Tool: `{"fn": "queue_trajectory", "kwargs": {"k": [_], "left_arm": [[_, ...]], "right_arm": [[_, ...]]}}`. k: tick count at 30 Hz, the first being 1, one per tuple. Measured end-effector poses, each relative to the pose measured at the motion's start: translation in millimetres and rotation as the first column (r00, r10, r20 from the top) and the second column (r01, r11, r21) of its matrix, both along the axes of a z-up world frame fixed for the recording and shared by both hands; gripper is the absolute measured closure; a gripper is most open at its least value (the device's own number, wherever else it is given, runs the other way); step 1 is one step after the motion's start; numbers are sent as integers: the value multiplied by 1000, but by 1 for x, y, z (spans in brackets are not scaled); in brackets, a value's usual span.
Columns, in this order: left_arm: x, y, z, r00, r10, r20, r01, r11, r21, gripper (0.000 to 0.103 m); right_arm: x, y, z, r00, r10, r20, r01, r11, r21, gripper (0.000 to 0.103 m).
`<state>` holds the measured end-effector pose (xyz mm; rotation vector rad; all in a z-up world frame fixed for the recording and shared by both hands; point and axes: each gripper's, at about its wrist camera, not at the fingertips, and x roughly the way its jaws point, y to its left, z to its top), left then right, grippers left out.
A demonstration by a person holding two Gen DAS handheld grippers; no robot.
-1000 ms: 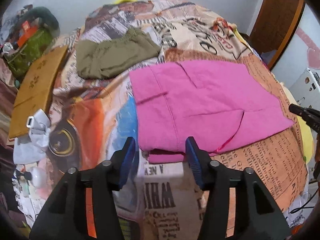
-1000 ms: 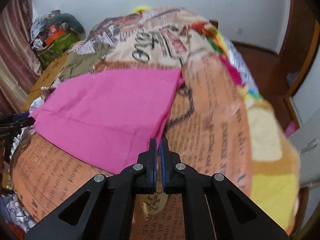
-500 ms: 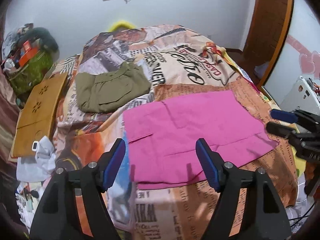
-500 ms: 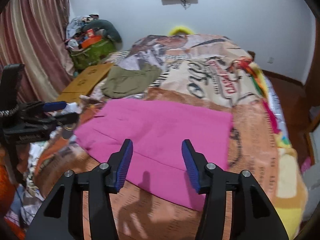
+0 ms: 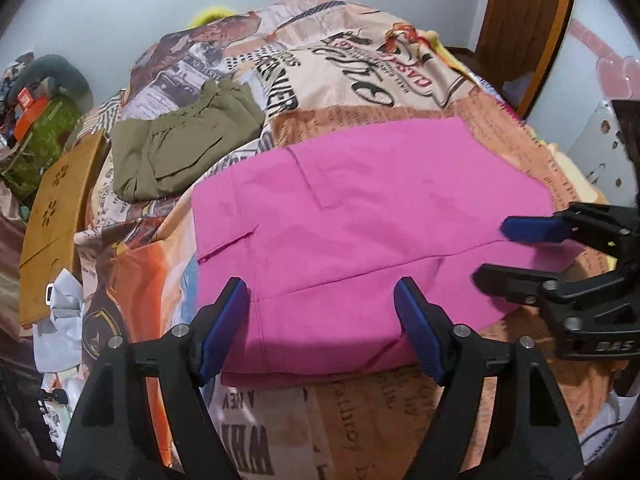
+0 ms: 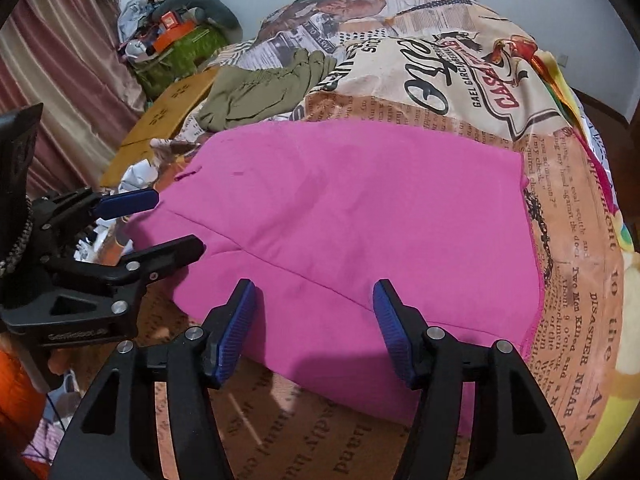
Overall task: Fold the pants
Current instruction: 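Smooth and straighten the folded trousers with both tools, then open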
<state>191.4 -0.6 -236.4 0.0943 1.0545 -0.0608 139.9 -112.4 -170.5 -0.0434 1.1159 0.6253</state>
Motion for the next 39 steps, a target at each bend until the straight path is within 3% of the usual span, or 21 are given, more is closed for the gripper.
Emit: {"fn": "queue_trajectory", "kwargs": {"k": [3,11,21,26,29,34,39], "left_arm": [[1,5,-5,1000,13,5,-13,1000,-13,21],[-7,26,-4,998,55,16,-55,998,28,19],[-23,55,-9,991,132,4,-132,991,-1,16],[-24,58,-10,991,135,3,-135,991,-12,15],[-24,56,-9,992,129,4,-129,992,8,15],[-20,52,-2,993,118,3,-119,993,29,15],[-13,50,20,992,109,62,-112,992,48,15]], "right_arm": [[-1,-4,1,1000,1,8,-1,1000,-10,44],[-3,-30,0,998,-56,11,56,998,-17,44],[-12,-73,0,986,-163,26,164,985,-55,44],[-14,-100,-5,970,-242,4,242,969,-45,34],[-15,-109,-7,963,-271,-12,270,962,-31,34],[-14,-105,0,967,-255,8,255,966,-47,34],[-7,-99,18,971,-231,57,233,972,-22,34]]}}
